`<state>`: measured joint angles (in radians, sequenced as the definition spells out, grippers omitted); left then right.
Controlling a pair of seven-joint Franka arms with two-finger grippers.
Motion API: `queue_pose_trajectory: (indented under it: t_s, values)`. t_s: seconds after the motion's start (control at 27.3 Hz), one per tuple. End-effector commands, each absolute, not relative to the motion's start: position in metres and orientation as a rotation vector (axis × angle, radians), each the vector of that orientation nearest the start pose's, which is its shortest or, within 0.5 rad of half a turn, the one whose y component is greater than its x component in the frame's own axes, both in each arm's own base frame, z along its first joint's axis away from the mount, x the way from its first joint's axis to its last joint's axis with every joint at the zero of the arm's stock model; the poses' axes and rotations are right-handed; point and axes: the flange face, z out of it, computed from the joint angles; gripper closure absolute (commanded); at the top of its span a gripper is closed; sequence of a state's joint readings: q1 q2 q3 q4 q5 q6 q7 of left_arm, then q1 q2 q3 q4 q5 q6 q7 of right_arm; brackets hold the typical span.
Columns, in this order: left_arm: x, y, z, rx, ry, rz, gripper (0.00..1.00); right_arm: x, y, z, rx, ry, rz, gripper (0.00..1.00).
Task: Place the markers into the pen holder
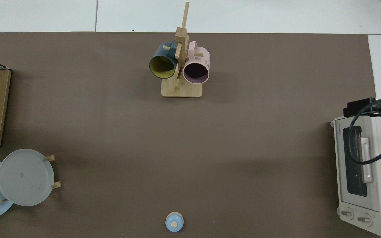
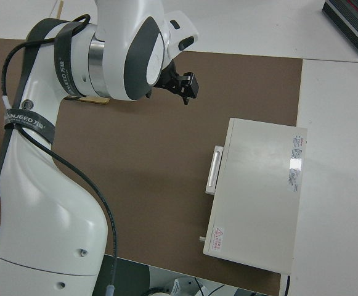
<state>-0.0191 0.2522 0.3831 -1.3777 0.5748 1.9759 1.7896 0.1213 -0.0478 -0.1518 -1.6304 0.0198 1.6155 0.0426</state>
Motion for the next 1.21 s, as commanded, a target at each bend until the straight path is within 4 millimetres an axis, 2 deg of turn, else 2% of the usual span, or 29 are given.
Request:
queue_pose_trajectory:
  t_s: [0.0,0.15,0.33,0.44,0.66,0.7,0.73,0.77,0.92,1.17]
  values:
    - [0.624,0.243,0.629,-1.719,1.767,0.524,1.00,0.544,-0.010,0.625,-3.091,0.064,-0.061,0.00]
    - [0.625,0.242,0.627,-1.716,1.769,0.523,1.00,0.544,-0.009,0.625,-3.091,0.062,-0.061,0.00]
    - [0.629,0.242,0.610,-1.730,1.793,0.551,1.00,0.543,-0.011,0.626,-3.090,0.066,-0.066,0.00]
    - [0.631,0.243,0.596,-1.746,1.812,0.582,1.00,0.543,-0.010,0.626,-3.090,0.064,-0.066,0.00]
    - [0.644,0.246,0.551,-1.776,1.853,0.675,1.00,0.543,-0.011,0.626,-3.090,0.066,-0.066,0.00]
    - [0.645,0.245,0.546,-1.782,1.858,0.688,0.88,0.543,-0.010,0.626,-3.089,0.064,-0.066,0.00]
    - [0.645,0.246,0.545,-1.782,1.859,0.692,0.56,0.543,-0.011,0.626,-3.090,0.066,-0.064,0.00]
    - [0.645,0.246,0.545,-1.781,1.858,0.694,0.01,0.543,-0.010,0.626,-3.090,0.064,-0.066,0.00]
    - [0.650,0.241,0.554,-1.757,1.849,0.644,0.00,0.543,-0.010,0.626,-3.090,0.064,-0.066,0.00]
    - [0.663,0.203,0.572,-1.735,1.826,0.550,0.00,0.543,-0.011,0.626,-3.090,0.066,-0.066,0.00]
